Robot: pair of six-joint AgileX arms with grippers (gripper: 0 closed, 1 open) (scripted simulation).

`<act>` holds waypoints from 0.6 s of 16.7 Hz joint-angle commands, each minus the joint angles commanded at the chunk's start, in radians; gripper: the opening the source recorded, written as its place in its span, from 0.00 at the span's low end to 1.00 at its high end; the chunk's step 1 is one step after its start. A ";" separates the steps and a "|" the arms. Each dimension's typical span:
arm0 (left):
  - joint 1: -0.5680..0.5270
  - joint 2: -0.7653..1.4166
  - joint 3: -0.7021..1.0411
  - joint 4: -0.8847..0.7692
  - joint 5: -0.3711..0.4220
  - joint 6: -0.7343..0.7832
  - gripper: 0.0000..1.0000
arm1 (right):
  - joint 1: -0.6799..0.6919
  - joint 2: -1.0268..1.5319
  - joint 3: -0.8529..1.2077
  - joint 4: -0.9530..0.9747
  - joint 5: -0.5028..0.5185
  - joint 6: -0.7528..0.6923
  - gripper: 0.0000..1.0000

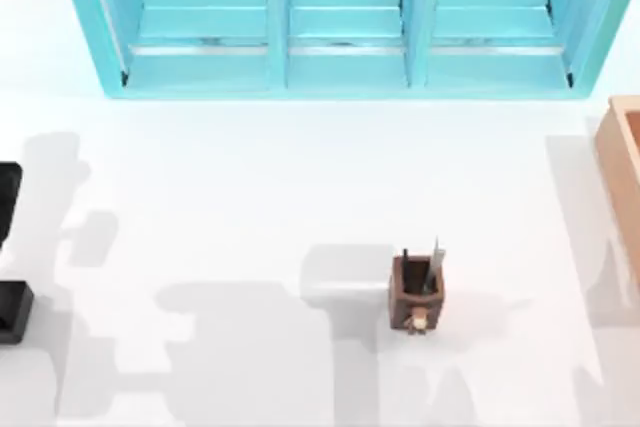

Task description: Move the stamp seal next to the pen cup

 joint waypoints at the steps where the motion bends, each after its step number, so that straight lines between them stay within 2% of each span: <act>1: 0.002 0.049 0.043 -0.041 0.000 0.004 1.00 | 0.000 0.000 0.000 0.000 0.000 0.000 1.00; 4: 0.007 0.140 0.129 -0.114 0.000 0.013 1.00 | 0.000 0.000 0.000 0.000 0.000 0.000 1.00; 10: 0.003 0.151 0.135 -0.118 0.000 0.013 1.00 | 0.000 0.000 0.000 0.000 0.000 0.000 1.00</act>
